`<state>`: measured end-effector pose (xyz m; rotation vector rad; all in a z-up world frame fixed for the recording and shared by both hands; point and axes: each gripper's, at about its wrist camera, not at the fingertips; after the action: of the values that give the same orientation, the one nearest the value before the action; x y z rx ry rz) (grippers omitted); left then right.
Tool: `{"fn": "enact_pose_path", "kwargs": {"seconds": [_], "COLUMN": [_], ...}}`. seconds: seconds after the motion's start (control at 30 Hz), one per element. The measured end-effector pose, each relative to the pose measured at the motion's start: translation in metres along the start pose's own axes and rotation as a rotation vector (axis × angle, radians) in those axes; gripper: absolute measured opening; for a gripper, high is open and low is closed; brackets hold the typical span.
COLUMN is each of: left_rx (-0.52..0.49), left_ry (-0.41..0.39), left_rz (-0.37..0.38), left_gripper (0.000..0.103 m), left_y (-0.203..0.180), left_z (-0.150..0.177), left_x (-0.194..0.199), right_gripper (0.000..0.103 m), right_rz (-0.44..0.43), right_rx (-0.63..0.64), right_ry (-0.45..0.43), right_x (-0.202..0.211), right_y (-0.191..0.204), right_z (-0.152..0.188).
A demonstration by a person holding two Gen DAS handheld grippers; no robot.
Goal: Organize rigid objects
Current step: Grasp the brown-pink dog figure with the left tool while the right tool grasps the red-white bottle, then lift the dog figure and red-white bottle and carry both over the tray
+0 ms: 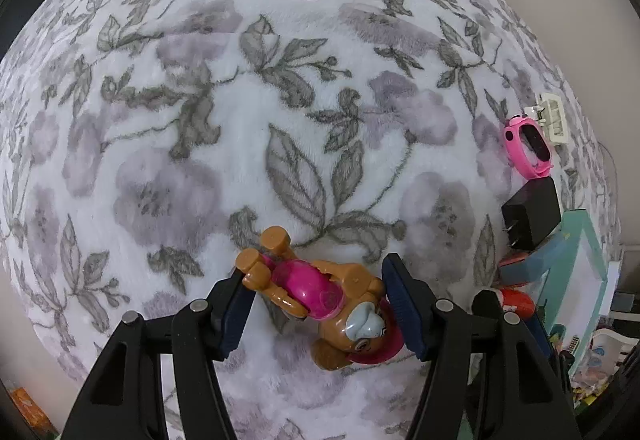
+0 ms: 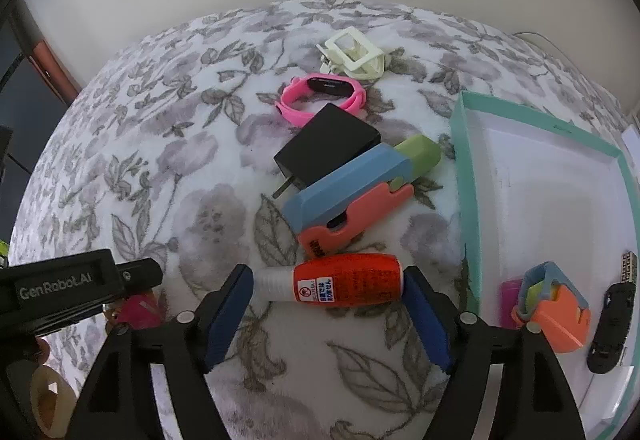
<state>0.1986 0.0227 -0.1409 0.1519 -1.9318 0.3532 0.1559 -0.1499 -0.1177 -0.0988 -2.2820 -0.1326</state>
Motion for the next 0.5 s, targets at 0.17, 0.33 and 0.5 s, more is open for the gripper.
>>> {"fn": "enact_pose_path", "kwargs": {"seconds": [0.17, 0.33, 0.5], "left_rx": [-0.008, -0.019, -0.031], "left_ry": [-0.007, -0.013, -0.017], "left_rz": [-0.014, -0.025, -0.031], "left_gripper": [0.065, 0.065, 0.065], "left_y": [-0.0058, -0.0110, -0.0120], "left_z": [0.0012, 0.0022, 0.0031], "left_x": [-0.0020, -0.0062, -0.0039], "right_gripper": [0.081, 0.081, 0.082], "right_rz": [0.021, 0.032, 0.032], "right_rx": [0.032, 0.060, 0.071], "right_ry": [0.001, 0.007, 0.007], "right_x": [-0.0037, -0.0072, -0.0074], "right_y": [0.0047, 0.0079, 0.0092], "right_z": [0.0022, 0.0055, 0.0065]}}
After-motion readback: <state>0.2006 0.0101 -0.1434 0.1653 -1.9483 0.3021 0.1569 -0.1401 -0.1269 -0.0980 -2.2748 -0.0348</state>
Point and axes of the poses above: each gripper's, at about its wrist camera, not at the fingertips, and x roughly against the way its jaws point, y to its left, z to its underside, and after that the axes turned 14 degrees about -y, right-handed
